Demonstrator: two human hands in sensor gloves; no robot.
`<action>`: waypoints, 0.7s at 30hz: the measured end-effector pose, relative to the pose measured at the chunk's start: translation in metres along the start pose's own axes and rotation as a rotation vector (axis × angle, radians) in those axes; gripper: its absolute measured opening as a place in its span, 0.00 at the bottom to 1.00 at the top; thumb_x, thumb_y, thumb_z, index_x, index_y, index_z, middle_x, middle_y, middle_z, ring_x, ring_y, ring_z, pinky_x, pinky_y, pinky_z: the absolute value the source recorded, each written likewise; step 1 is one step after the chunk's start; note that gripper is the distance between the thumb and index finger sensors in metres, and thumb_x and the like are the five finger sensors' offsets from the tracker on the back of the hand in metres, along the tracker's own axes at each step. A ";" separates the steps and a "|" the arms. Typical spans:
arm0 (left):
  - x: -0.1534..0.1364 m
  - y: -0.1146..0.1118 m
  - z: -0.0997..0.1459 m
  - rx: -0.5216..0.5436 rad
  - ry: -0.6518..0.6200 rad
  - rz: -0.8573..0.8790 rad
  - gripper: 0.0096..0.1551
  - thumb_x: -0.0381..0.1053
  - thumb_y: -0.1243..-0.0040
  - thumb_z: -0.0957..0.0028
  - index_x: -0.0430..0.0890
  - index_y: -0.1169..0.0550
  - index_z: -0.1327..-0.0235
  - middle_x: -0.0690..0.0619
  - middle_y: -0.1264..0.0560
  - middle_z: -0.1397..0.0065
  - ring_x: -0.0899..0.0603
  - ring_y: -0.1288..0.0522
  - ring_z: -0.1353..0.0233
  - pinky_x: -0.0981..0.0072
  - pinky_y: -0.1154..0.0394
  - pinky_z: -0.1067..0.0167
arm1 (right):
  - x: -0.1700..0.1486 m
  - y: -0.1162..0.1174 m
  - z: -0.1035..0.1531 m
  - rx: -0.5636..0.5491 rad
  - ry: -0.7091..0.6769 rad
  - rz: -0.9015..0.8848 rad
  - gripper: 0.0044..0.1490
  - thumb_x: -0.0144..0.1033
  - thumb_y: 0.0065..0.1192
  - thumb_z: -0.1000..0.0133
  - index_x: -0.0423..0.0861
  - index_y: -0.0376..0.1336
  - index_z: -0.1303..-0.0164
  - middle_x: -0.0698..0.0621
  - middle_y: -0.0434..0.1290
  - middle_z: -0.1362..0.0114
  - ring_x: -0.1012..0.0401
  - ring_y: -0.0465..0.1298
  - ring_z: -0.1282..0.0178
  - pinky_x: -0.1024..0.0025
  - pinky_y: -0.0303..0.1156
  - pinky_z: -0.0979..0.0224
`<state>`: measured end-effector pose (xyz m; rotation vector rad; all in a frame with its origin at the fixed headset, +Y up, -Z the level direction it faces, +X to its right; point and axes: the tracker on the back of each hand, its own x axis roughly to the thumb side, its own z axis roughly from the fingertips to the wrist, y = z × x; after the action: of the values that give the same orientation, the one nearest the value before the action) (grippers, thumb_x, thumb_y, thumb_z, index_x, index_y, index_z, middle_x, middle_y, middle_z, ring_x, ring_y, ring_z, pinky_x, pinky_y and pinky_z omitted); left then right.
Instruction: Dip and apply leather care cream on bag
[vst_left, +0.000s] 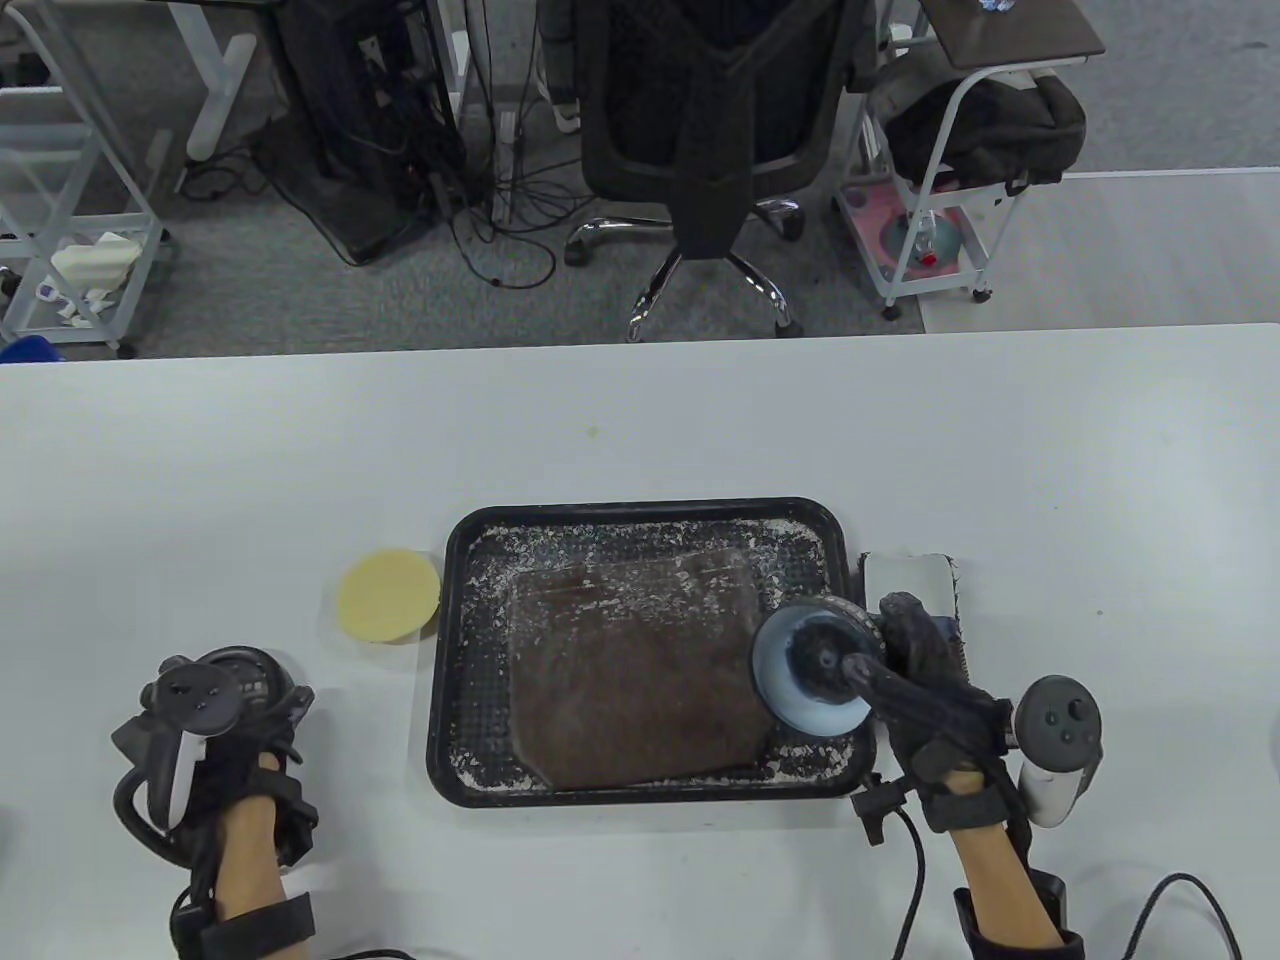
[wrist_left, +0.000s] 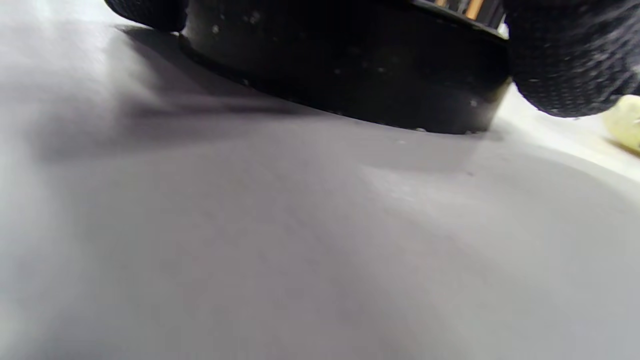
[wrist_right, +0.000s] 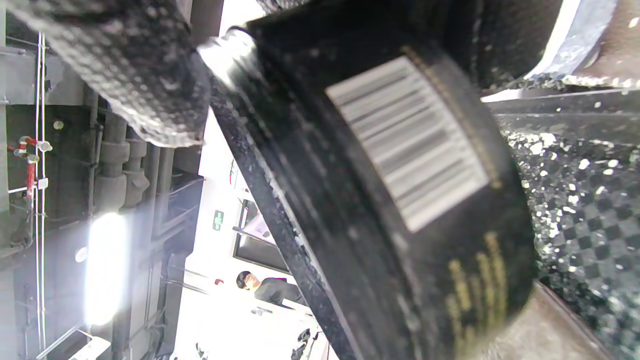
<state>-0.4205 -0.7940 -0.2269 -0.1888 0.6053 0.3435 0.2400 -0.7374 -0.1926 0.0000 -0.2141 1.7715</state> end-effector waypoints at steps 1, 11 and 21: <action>-0.001 0.000 -0.002 -0.014 0.005 -0.004 0.76 0.78 0.33 0.60 0.39 0.59 0.20 0.28 0.58 0.18 0.18 0.48 0.22 0.29 0.39 0.29 | 0.000 0.000 0.000 -0.002 0.001 -0.001 0.57 0.52 0.77 0.46 0.35 0.50 0.20 0.31 0.66 0.31 0.42 0.78 0.42 0.43 0.72 0.40; -0.002 0.004 -0.009 0.010 0.021 -0.031 0.81 0.83 0.30 0.68 0.39 0.53 0.18 0.28 0.53 0.19 0.20 0.41 0.26 0.35 0.35 0.31 | -0.001 0.001 0.001 -0.009 0.006 0.021 0.56 0.52 0.77 0.46 0.35 0.52 0.20 0.32 0.67 0.31 0.42 0.79 0.43 0.43 0.73 0.40; 0.041 0.026 0.037 0.216 -0.214 0.073 0.81 0.84 0.30 0.68 0.37 0.50 0.18 0.26 0.50 0.21 0.19 0.38 0.29 0.35 0.32 0.34 | -0.002 0.004 0.002 -0.046 0.009 0.015 0.56 0.52 0.77 0.46 0.35 0.51 0.20 0.31 0.67 0.32 0.42 0.78 0.44 0.45 0.74 0.42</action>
<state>-0.3791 -0.7495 -0.2230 0.0770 0.4347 0.3606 0.2366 -0.7401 -0.1912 -0.0426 -0.2494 1.7808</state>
